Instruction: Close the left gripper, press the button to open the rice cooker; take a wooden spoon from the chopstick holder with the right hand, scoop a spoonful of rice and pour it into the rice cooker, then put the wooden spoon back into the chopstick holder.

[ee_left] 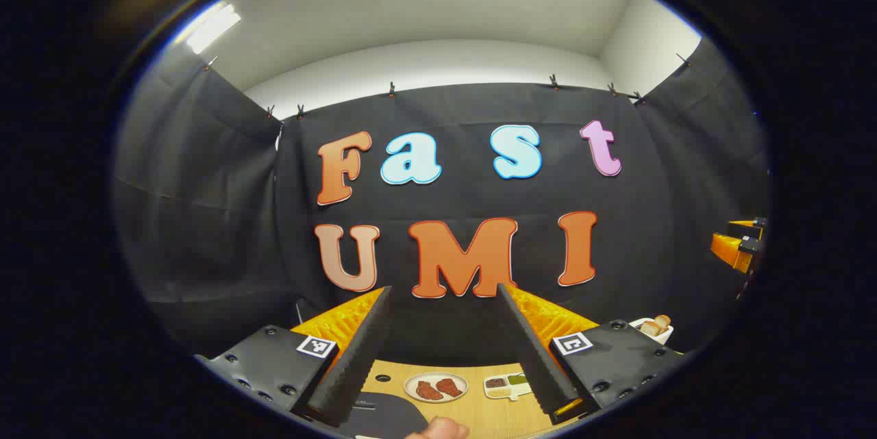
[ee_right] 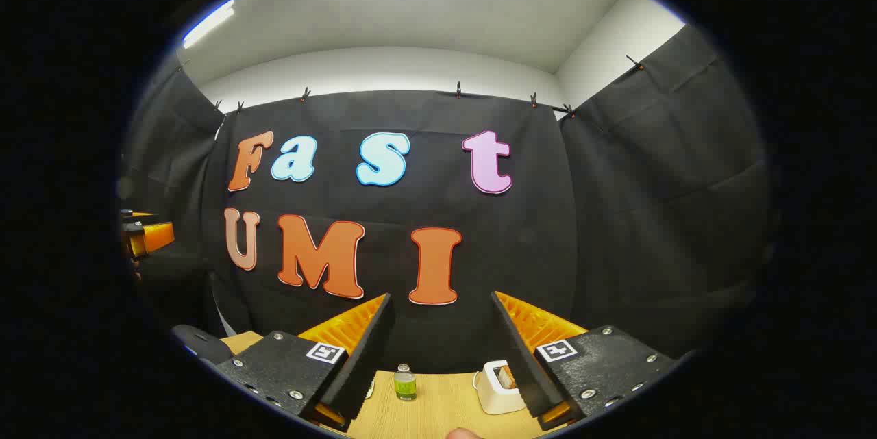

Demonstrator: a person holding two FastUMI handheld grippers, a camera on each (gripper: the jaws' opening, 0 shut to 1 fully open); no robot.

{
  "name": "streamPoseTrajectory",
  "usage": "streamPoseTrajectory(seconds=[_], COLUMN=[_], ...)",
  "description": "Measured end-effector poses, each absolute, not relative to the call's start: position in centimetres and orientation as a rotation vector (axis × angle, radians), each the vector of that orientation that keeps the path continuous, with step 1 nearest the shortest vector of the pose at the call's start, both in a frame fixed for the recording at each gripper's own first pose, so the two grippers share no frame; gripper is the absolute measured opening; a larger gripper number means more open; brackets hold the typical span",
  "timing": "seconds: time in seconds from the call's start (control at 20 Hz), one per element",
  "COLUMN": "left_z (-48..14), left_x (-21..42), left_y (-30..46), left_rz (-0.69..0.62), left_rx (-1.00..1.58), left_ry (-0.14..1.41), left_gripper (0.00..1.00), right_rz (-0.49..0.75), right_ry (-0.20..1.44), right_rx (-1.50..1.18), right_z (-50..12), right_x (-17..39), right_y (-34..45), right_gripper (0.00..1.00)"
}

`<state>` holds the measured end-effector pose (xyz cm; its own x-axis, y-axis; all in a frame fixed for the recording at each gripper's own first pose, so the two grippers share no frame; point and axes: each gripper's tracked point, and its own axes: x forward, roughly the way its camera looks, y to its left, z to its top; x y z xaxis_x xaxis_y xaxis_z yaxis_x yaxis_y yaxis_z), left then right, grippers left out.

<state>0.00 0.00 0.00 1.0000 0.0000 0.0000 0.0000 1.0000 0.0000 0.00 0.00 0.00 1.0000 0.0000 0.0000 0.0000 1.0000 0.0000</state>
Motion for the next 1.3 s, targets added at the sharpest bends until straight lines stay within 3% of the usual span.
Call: streamPoseTrajectory(seconds=[0.55, 0.7, 1.05, 1.3], left_z=[-0.1, -0.2, -1.2, -3.5], left_x=[-0.7, -0.8, -1.0, -1.0], left_y=[2.1, 2.4, 3.7, 5.3], left_rz=[0.056, 0.062, 0.068, 0.100], left_rx=[0.007, 0.024, 0.051, 0.071], left_ry=[-0.019, -0.009, 0.041, 0.126], left_gripper=[1.00, 1.00, 0.96, 0.28], right_rz=[-0.017, -0.020, -0.033, -0.026], right_ry=[0.002, 0.006, 0.026, 0.041], right_rx=[-0.003, -0.008, 0.005, -0.001], right_z=[-0.1, -0.2, -1.1, -1.8], right_x=[-0.4, -0.3, 0.0, 0.0], right_y=[0.0, 0.1, 0.0, 0.5], right_gripper=[0.87, 0.94, 0.94, 0.94])
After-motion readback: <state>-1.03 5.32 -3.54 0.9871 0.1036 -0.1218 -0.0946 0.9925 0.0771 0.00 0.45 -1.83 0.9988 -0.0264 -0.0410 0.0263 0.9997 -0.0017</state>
